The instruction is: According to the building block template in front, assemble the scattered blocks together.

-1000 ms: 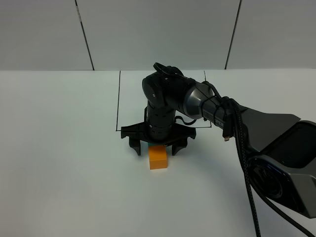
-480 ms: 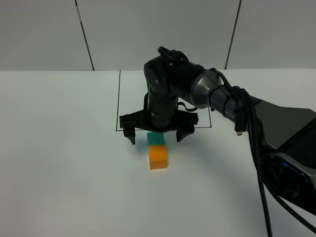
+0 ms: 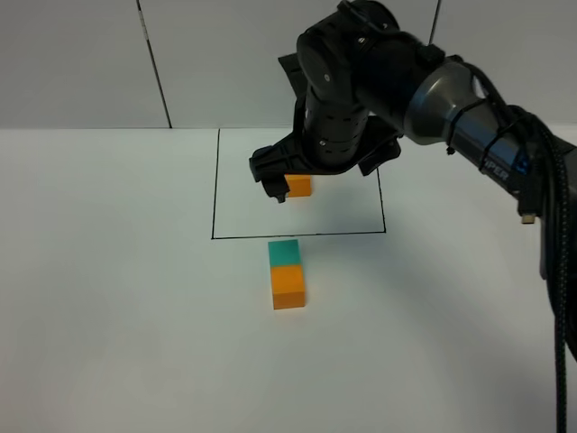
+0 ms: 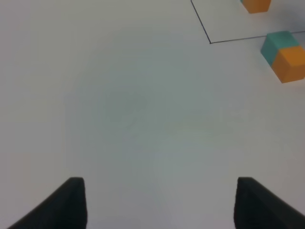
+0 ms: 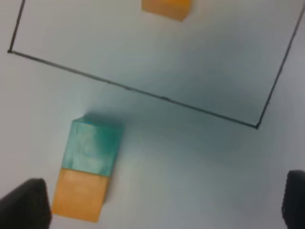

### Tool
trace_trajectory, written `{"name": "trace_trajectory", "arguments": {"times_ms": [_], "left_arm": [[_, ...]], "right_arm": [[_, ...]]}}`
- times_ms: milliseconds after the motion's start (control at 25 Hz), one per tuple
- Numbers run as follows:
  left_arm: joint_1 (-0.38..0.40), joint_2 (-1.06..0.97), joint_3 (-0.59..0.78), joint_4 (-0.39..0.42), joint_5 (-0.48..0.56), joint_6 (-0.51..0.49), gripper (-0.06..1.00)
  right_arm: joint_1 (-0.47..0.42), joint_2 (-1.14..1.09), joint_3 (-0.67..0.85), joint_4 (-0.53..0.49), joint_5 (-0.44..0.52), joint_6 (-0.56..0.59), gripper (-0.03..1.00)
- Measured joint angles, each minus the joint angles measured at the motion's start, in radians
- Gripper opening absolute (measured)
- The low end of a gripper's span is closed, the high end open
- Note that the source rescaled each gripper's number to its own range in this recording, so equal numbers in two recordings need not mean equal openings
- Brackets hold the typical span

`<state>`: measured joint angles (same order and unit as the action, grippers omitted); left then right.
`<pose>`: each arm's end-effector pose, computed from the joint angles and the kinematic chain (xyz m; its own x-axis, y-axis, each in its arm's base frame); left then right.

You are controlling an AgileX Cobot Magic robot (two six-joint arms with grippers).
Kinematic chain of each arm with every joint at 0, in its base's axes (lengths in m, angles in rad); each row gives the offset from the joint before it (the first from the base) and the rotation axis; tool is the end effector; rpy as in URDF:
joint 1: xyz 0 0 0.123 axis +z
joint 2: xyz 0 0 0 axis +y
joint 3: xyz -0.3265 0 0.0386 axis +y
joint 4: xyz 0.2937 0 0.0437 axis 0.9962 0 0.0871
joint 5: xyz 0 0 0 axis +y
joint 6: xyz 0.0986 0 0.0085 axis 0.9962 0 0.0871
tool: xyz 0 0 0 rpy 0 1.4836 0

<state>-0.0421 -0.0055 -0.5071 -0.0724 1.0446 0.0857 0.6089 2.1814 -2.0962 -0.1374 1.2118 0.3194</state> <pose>-0.0033 -0.0061 0.2994 -0.4235 0.0671 -0.9034 0.1195 0.9927 0.0177 0.4584 0.3042 0.2952 -0.8803 -0.2903 -0.3752 -0.3054 0.9520 -0.0202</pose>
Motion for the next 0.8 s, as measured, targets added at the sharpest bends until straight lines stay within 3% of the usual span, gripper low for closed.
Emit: {"name": "trace_trajectory", "arguments": {"times_ms": [200, 800], "left_arm": [[0.000, 0.000, 0.000, 0.000, 0.000, 0.000, 0.46], [0.000, 0.000, 0.000, 0.000, 0.000, 0.000, 0.46]], "right_arm": [[-0.143, -0.031, 0.000, 0.105, 0.000, -0.123, 1.00], [-0.565, -0.077, 0.000, 0.194, 0.005, -0.327, 1.00]]}}
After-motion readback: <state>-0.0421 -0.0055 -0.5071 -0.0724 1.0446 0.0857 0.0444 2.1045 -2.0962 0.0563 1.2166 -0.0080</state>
